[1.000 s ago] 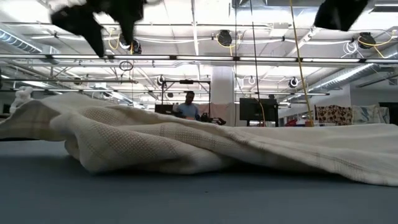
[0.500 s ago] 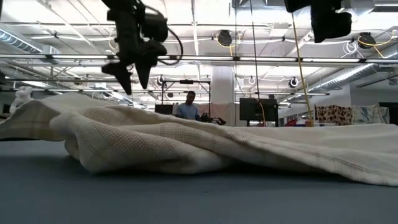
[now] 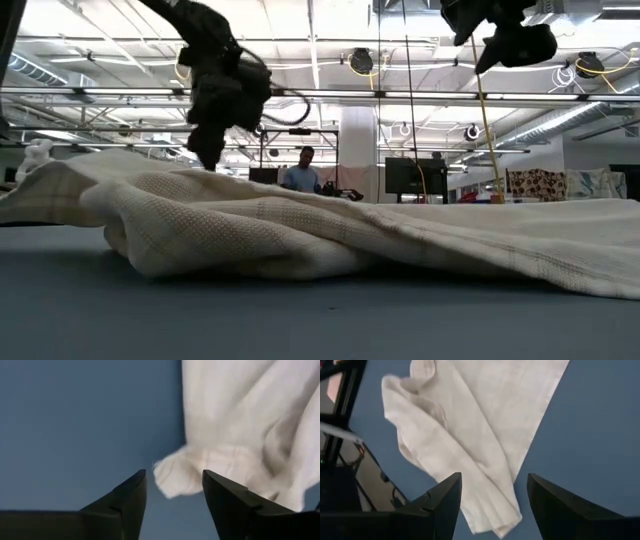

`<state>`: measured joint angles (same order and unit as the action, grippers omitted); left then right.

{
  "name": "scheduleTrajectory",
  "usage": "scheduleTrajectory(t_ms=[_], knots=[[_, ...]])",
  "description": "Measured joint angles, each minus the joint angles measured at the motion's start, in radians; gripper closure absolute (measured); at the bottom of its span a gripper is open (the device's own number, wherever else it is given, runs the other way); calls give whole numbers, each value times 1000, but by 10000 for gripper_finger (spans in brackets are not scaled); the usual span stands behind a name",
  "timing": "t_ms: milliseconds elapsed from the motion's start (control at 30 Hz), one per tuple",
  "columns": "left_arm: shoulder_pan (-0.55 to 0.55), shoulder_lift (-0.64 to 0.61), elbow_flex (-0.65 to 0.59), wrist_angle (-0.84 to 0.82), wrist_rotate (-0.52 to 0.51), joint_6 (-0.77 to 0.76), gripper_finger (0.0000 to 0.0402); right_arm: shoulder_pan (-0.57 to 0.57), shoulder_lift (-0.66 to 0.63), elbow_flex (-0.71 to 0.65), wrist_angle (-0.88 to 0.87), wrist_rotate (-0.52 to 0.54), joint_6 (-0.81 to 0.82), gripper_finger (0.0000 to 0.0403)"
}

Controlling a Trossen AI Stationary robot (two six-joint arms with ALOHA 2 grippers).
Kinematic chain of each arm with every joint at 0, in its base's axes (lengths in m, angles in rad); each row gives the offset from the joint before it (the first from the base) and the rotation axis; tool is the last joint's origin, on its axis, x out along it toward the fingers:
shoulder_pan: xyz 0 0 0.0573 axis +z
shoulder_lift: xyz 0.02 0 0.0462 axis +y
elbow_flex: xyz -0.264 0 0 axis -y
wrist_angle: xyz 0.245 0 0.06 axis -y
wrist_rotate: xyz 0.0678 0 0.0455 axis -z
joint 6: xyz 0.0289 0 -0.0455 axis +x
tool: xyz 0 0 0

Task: Roll towel
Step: Fold the white towel

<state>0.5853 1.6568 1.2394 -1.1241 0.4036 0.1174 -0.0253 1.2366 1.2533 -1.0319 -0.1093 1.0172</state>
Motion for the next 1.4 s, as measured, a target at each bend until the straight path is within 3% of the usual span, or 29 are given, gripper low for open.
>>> scheduleTrajectory(t_ms=[100, 367, 700, 867, 1067, 1200, 1400], knots=[[-4, 1, -71, -1, 8, 76, 224, -3, 0, 0, 20, 9, 1, 188], [-21, -3, -165, 145, 10, 82, 271, -32, 14, 0, 22, 34, -25, 188], [-63, -3, -216, 299, 9, 155, 393, -61, 43, -1, 54, 41, -40, 188], [-99, -17, -178, 254, 15, 184, 397, -69, 87, 0, 77, 82, -101, 188], [-170, -112, -134, 215, 29, 180, 399, -132, 209, 0, 282, 10, -255, 190], [-220, -186, -132, 210, 11, 178, 400, -194, 348, 0, 457, -130, -352, 220], [-295, -279, -132, 196, -9, 177, 400, -244, 535, 0, 587, -232, -376, 319]])
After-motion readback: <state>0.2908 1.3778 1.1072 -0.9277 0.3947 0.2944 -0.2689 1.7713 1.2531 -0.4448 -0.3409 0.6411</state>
